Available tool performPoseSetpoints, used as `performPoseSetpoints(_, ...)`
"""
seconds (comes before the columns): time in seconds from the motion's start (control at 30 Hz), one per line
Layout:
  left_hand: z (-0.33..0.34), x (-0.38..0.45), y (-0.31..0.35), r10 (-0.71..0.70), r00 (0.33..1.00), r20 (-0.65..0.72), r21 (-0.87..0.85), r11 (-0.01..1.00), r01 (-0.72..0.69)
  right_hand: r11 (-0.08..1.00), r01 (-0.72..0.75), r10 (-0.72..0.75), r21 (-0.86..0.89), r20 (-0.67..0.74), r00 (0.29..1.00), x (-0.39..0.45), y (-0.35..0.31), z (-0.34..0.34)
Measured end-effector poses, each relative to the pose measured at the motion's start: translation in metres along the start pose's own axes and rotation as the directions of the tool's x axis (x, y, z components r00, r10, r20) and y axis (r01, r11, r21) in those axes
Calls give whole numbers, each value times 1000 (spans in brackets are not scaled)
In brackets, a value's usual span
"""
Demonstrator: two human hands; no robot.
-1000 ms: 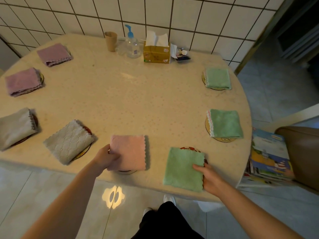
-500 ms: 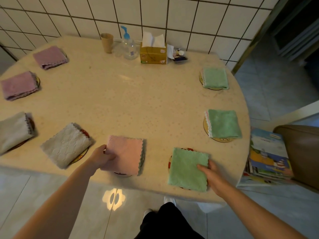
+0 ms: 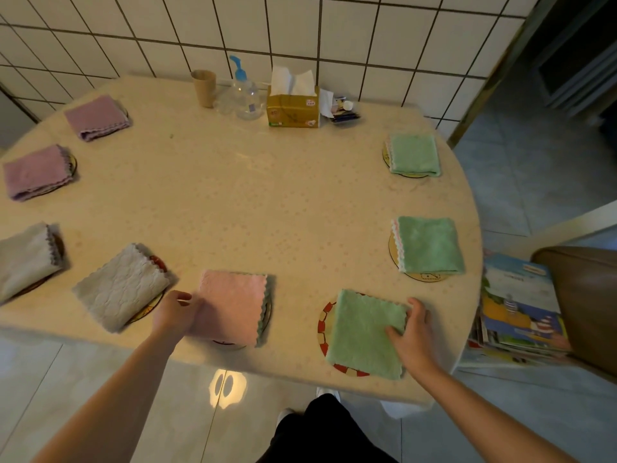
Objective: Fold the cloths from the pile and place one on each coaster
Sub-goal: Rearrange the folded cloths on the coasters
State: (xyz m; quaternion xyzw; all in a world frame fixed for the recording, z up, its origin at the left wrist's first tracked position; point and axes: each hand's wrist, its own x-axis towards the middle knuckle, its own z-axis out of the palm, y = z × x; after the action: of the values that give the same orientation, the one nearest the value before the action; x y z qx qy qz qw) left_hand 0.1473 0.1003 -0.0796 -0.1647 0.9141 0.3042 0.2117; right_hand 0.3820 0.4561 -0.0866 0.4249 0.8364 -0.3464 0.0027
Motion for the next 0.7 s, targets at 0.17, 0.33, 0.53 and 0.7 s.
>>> performPoseSetpoints(0.17, -5, -4, 1, 10, 997, -78, 55, 998, -6, 968, 167, -166, -188, 23, 986, 16, -26, -9)
performPoseSetpoints(0.33, -21, -8, -5, 55, 993, -106, -6, 998, -56, 901, 420, -392, -108, 207, 896, 17, -100, 22)
performPoseSetpoints(0.53, -75, 15, -42, 59, 989, -134, -172, 982, -82, 843, 537, -513, 33, 349, 784, -7, -198, 105)
performPoseSetpoints(0.7, -147, 61, -95, 8, 995, -104, -300, 953, -39, 855, 508, -508, 102, 356, 784, -37, -270, 178)
